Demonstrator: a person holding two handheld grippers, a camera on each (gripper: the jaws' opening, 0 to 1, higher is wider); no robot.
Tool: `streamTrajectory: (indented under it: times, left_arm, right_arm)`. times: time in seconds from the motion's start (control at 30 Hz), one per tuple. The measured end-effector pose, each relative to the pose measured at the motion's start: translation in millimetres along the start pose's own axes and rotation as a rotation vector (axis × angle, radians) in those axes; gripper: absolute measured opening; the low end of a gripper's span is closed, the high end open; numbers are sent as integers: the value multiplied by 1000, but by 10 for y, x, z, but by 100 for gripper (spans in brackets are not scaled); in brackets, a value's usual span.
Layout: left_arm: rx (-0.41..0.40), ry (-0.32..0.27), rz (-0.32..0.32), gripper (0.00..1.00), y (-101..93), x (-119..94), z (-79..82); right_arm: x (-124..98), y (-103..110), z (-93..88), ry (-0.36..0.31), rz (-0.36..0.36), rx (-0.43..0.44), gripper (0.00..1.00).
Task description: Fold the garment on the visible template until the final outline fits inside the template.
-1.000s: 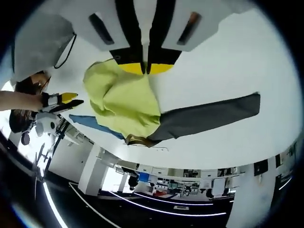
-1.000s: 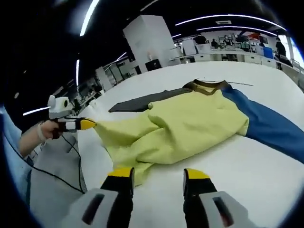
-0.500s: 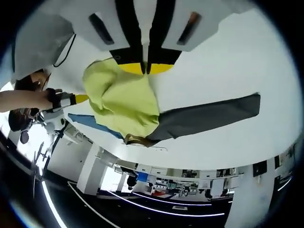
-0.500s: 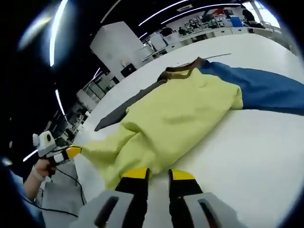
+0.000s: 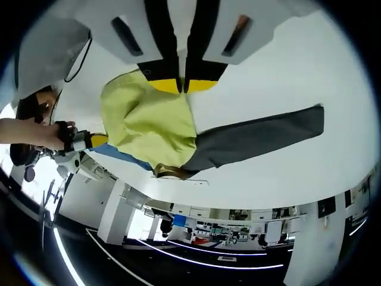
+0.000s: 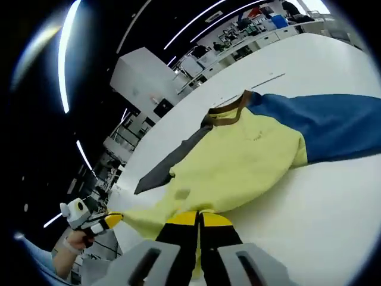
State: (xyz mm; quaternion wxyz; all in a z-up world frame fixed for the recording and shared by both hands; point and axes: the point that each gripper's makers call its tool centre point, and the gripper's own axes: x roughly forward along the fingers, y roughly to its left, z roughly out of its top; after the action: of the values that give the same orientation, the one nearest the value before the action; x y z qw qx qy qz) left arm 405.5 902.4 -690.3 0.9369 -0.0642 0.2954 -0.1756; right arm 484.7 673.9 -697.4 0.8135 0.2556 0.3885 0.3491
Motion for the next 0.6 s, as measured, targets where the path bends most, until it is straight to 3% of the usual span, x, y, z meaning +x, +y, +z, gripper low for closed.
streamTrajectory:
  times: [0.1,0.23,0.43,0.6]
  left_arm:
    - [16,-11,5,0,58,28,121]
    - [46,-9,18,0,177,67,216]
    - [55,-10,49,0,384,135,341]
    - [29,-2,78,0,578,269,423]
  right_arm:
    - [80,205,265,-21,6,-25,0]
    - [249,319,463,-13,5,-33,0]
    - [564,319,531,12,-13,-42,0]
    - [797,142,526,17,-45,9,0]
